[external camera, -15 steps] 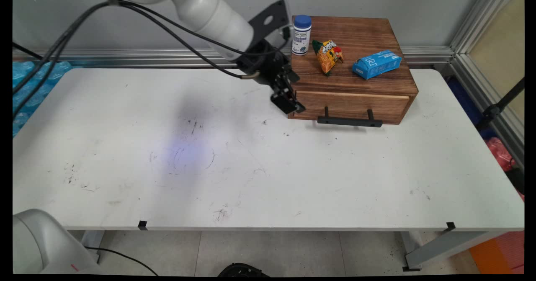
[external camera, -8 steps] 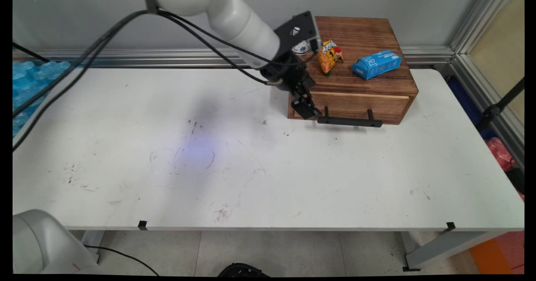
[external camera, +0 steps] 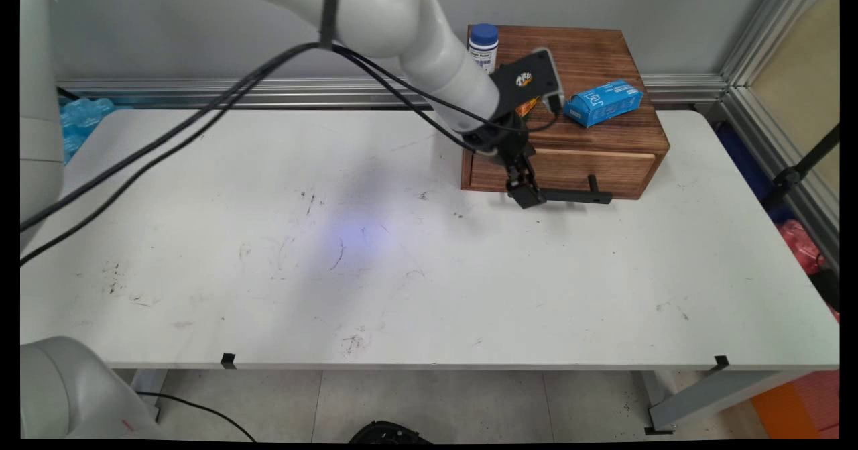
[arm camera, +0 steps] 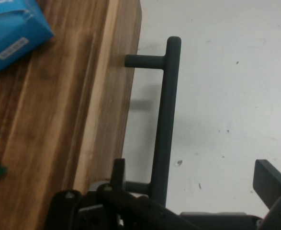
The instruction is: Open the drawer
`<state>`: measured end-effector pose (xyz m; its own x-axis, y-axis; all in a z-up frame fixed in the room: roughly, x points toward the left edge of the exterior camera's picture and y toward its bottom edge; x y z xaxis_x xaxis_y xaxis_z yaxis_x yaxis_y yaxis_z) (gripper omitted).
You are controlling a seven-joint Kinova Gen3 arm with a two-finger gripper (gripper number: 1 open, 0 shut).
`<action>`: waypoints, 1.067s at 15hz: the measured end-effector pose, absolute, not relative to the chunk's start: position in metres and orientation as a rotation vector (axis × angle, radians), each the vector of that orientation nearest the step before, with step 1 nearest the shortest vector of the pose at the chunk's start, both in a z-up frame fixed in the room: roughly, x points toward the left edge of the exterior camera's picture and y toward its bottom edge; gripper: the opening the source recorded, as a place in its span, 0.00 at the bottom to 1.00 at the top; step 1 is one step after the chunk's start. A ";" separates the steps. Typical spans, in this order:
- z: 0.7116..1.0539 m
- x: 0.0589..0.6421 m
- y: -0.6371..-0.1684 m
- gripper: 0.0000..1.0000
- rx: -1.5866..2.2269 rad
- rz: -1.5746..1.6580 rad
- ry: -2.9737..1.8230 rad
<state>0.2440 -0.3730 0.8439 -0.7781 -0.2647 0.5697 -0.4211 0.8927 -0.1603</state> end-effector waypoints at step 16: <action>0.781 0.186 -0.402 1.00 0.458 0.326 -2.596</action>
<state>0.1858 -0.4022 0.7806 -0.8282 -0.2603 0.4963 -0.3750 0.9155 -0.1455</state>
